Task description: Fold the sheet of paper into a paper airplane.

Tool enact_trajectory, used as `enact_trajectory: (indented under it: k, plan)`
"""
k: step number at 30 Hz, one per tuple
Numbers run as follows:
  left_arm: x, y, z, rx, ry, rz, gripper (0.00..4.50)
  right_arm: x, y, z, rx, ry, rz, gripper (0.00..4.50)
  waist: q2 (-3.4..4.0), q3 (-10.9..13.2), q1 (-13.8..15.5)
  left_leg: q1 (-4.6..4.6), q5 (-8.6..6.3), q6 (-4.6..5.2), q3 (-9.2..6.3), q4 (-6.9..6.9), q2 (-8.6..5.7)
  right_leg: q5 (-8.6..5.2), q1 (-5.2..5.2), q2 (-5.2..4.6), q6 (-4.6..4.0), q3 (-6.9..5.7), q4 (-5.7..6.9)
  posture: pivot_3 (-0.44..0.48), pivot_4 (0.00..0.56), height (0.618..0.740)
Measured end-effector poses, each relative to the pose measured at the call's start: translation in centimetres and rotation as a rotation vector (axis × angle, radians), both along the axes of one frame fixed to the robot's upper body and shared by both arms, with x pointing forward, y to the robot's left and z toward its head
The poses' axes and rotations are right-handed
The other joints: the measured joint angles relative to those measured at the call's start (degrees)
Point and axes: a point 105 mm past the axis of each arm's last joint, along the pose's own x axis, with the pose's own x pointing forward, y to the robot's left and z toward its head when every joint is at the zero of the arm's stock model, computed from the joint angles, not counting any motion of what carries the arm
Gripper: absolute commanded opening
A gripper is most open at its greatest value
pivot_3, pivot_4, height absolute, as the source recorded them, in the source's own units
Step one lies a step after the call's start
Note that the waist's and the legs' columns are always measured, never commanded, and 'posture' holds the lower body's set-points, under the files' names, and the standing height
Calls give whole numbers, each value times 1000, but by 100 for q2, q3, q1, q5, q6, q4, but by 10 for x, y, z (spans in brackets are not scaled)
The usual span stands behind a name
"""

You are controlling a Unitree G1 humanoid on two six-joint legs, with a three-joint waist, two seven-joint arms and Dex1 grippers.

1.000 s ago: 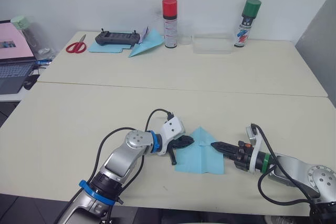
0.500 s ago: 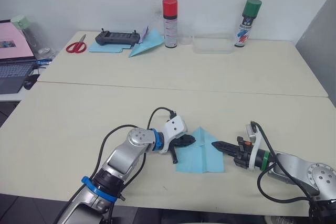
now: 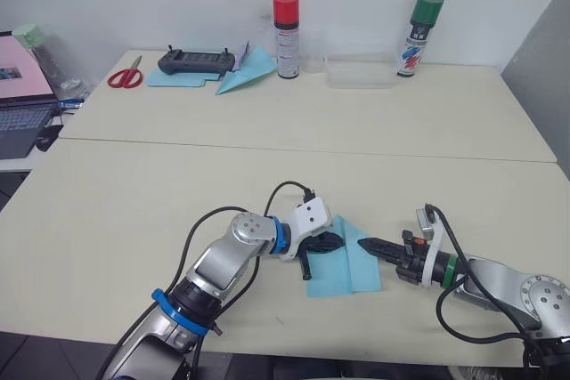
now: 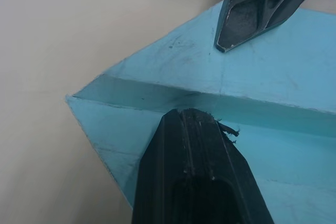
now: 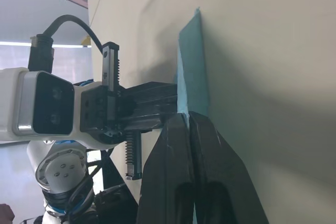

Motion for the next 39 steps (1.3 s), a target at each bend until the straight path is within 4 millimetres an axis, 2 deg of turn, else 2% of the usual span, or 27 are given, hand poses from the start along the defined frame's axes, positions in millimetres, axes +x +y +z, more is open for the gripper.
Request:
enact_trajectory:
  k: [3,13,20,27,33,36,39]
  plan:
    - [1,0,1,6,-5,-1,0,0,8,5,16,-21,35,71,0,0,-3,1,0,0,-1,0,0,0,-1,0,0,0,2,0,150,740]
    - [3,9,0,39,-9,14,0,5,33,2,-9,-77,121,71,-1,0,-19,7,0,0,-1,0,4,0,-2,4,-1,0,12,0,150,740]
    - [11,50,10,142,-20,104,0,10,36,-4,-48,-109,156,71,-1,3,-49,16,0,0,-2,-1,15,-2,-2,17,-4,1,24,0,150,740]
    - [9,54,9,138,-12,114,0,11,39,-4,-52,-129,177,71,-5,4,-78,21,0,0,-1,-1,18,-1,-1,19,-4,3,26,0,150,740]
    - [8,50,7,109,-3,123,0,16,46,-4,-78,-170,195,71,-6,3,-77,30,0,0,0,0,17,-1,10,19,-4,3,26,0,150,740]
    - [8,49,6,107,-6,121,0,17,50,-5,-68,-195,204,613,-6,3,-75,37,0,0,-1,0,17,-1,17,18,-4,3,26,0,150,740]
    - [8,48,5,101,-7,118,0,15,56,-4,-28,-200,218,1685,-4,4,-61,34,0,0,0,0,15,-1,16,16,-4,3,25,0,150,740]
